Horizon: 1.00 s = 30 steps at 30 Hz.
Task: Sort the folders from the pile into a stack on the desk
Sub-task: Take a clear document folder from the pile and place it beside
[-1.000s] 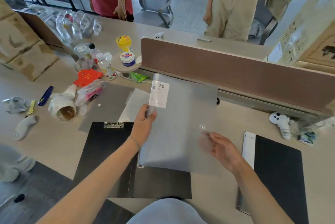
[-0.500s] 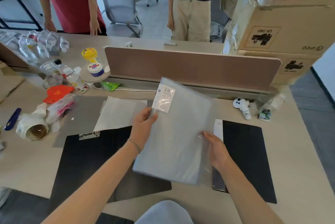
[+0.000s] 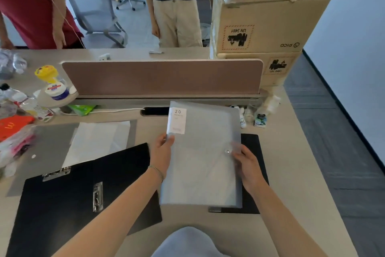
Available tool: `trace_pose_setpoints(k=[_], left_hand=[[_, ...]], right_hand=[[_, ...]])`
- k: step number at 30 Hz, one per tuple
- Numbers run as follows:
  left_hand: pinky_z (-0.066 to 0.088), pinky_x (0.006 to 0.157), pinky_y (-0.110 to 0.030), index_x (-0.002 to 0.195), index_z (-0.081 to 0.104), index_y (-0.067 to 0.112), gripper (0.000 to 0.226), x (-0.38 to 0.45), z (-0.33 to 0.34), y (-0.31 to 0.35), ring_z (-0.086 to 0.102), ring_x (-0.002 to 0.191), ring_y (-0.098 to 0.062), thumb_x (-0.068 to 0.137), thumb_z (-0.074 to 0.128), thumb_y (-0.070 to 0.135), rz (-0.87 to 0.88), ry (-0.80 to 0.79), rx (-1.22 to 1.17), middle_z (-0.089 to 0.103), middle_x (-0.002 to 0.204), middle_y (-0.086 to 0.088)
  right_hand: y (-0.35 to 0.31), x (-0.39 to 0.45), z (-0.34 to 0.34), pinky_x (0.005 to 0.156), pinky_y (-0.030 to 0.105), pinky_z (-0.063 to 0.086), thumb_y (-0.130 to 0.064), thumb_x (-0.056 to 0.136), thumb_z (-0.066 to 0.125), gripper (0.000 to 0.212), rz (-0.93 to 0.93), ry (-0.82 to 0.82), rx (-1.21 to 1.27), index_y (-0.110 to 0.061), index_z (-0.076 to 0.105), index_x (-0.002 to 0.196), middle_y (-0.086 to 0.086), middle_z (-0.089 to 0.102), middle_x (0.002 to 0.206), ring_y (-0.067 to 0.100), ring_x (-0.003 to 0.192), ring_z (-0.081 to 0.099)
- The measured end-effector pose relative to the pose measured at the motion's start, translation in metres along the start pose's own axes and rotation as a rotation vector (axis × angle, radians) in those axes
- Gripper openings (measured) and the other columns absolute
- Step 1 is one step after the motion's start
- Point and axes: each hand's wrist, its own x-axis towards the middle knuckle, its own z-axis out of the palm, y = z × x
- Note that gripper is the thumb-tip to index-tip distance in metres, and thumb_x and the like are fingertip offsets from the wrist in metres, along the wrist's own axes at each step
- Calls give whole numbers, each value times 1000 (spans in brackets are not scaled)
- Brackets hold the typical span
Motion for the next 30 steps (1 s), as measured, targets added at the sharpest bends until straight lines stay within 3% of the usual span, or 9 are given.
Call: trace_pose_setpoints(k=[4,8,11,14,17,21,25,28,30], left_hand=[[53,98,-56,108,69,16,18,11,31,-29,68,106,-38,100,55,24,-18,-25,109,73,106,-11],[57,92,-47,101,71,32,20,20,55,-54,72,96,-29,91,63,16,-50,-105,282,76,96,0],[56,75,-33,99,68,45,31,22,73,-66,70,81,-21,83,67,18,-65,-139,459,75,85,4],[47,62,-26,108,67,35,35,23,92,-73,62,68,-16,83,68,11,-39,-131,617,68,77,3],[52,69,-27,111,69,25,37,26,108,-84,68,77,-19,79,66,6,-56,-113,745,71,85,3],[55,75,-29,108,68,24,37,29,120,-101,67,83,-20,77,64,4,-99,-71,815,69,86,6],[45,70,-24,108,67,26,39,31,124,-112,63,83,-19,77,61,3,-95,-69,852,66,86,9],[47,68,-26,103,66,29,40,37,124,-121,68,85,-23,75,57,2,-116,-110,864,72,86,4],[47,67,-25,109,67,30,45,41,123,-125,69,84,-23,74,57,4,-114,-117,878,72,83,1]], right_hand=[[-12,1,-27,72,38,60,3,86,65,57,-46,84,-85,-35,59,129,7,78,104,26,91,75],[-15,8,-59,63,28,59,6,88,64,63,-36,139,-155,-36,52,132,1,78,90,18,82,76],[-11,17,-78,63,23,56,6,87,65,61,-33,186,-224,-30,53,135,-1,77,98,12,83,75],[-8,25,-91,58,14,51,9,86,61,56,-20,226,-344,-33,60,123,-9,76,92,4,75,72],[-7,29,-98,52,8,45,11,87,55,49,8,292,-409,-31,53,112,-11,68,85,3,73,62],[1,35,-108,56,12,44,11,89,51,47,41,310,-490,-23,55,121,-15,61,87,-3,75,56],[12,46,-113,77,27,49,4,87,58,39,51,319,-573,-11,62,122,1,64,101,24,94,64],[25,56,-120,80,33,50,-4,85,58,37,35,333,-626,-18,63,119,11,61,115,26,93,63],[32,60,-124,81,35,54,-4,81,53,46,51,347,-645,-21,65,122,9,62,113,24,90,64]])
